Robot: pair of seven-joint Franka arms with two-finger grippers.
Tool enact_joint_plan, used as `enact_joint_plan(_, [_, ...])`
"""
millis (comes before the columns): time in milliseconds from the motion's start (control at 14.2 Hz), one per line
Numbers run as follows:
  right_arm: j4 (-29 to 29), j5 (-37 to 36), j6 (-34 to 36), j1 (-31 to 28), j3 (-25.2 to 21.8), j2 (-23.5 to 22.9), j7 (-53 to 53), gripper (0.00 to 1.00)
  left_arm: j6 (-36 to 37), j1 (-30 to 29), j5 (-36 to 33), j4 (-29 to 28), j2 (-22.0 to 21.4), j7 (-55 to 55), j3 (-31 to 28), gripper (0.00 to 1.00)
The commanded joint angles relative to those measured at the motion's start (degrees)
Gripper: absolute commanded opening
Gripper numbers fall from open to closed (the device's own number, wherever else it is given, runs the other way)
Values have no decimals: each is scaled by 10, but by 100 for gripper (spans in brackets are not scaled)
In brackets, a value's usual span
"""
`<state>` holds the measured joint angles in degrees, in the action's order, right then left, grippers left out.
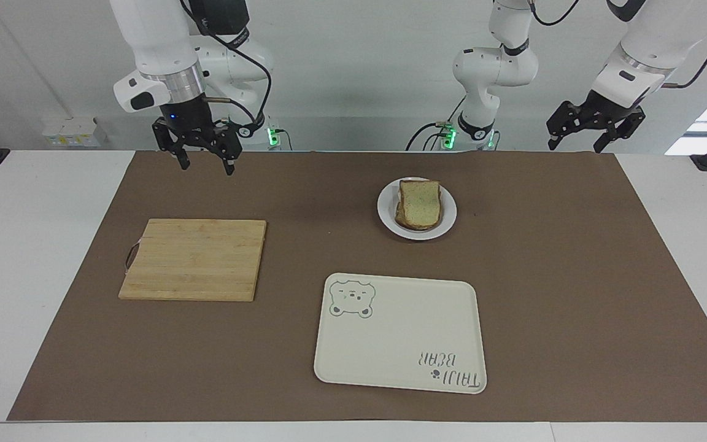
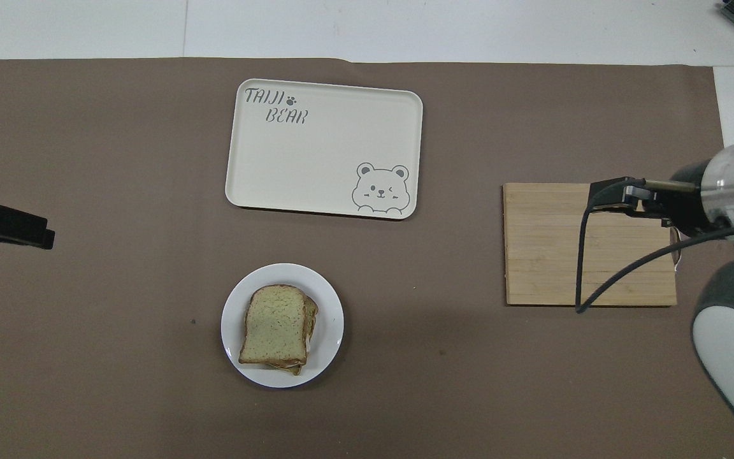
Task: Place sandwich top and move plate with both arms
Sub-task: 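Withdraw the right gripper to rest while the left gripper reaches forward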
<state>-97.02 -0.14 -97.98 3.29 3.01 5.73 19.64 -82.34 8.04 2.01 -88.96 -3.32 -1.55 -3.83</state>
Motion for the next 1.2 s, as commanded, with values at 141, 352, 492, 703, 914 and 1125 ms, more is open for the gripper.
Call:
enact_joint_plan(141, [6, -9, 39, -11, -50, 46, -39, 100, 22, -1, 0, -14, -20, 7, 2, 100])
enact_joint_plan(352, [59, -10, 89, -14, -69, 32, -143, 100, -12, -2, 47, -42, -27, 4, 1, 100])
enact_joint_plan(492, [66, -12, 114, -14, -69, 26, -159, 100, -86, -20, 104, -124, -46, -11, 0, 100])
enact_joint_plan(703, [66, -13, 120, -21, -70, 7, -159, 100, -157, -44, 179, -223, -49, -103, 0, 100])
enact_joint_plan(914, [46, 0, 121, -16, -67, 12, -162, 100, -245, -58, 263, -322, -32, -231, 0, 100])
enact_joint_plan(1125, [45, 1, 116, -16, -67, 12, -164, 100, -308, -51, 330, -371, 20, -333, 0, 100])
